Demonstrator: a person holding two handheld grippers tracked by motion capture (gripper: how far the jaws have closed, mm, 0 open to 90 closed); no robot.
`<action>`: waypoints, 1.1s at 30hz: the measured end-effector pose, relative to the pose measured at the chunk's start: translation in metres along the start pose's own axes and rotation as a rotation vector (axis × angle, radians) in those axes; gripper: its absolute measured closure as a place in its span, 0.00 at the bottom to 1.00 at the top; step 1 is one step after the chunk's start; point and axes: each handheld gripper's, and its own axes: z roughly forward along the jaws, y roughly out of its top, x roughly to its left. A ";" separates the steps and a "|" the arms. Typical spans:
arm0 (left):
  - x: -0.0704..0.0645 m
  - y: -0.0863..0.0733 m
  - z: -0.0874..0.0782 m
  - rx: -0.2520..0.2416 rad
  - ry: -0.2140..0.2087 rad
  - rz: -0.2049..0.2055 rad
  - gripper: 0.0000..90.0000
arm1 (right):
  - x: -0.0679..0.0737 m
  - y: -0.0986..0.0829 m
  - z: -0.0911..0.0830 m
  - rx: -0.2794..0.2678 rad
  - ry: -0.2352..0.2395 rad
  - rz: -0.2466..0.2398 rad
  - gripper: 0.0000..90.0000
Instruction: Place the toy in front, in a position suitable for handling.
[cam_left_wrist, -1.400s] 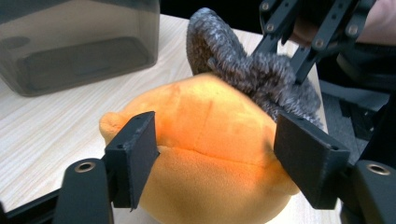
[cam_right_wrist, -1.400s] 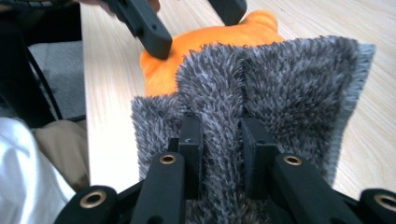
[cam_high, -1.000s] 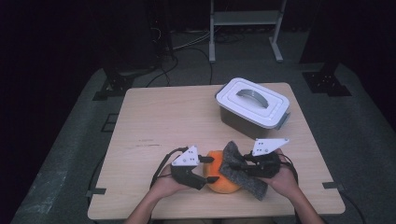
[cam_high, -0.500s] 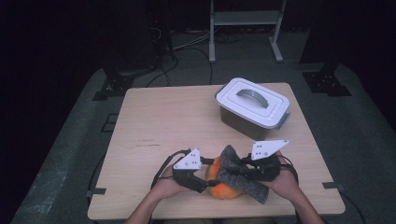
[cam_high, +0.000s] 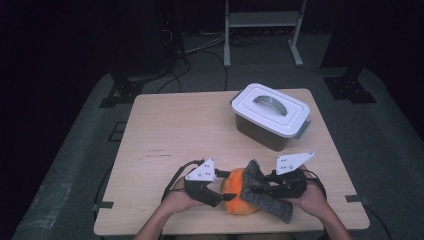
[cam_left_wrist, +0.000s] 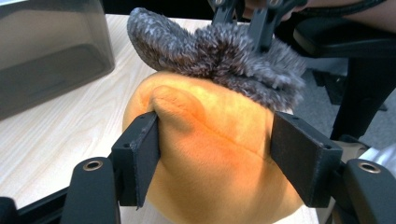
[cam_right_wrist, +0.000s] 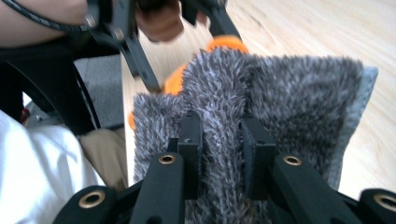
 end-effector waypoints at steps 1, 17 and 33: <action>0.000 0.000 0.000 -0.003 -0.004 0.005 0.38 | 0.001 0.003 0.000 -0.013 0.001 -0.003 0.80; -0.006 0.006 0.006 0.040 0.035 0.007 0.26 | -0.006 -0.001 0.001 0.002 -0.029 0.001 0.80; -0.007 0.005 0.004 0.036 0.006 0.070 0.37 | -0.006 0.014 0.000 -0.028 -0.014 -0.031 0.81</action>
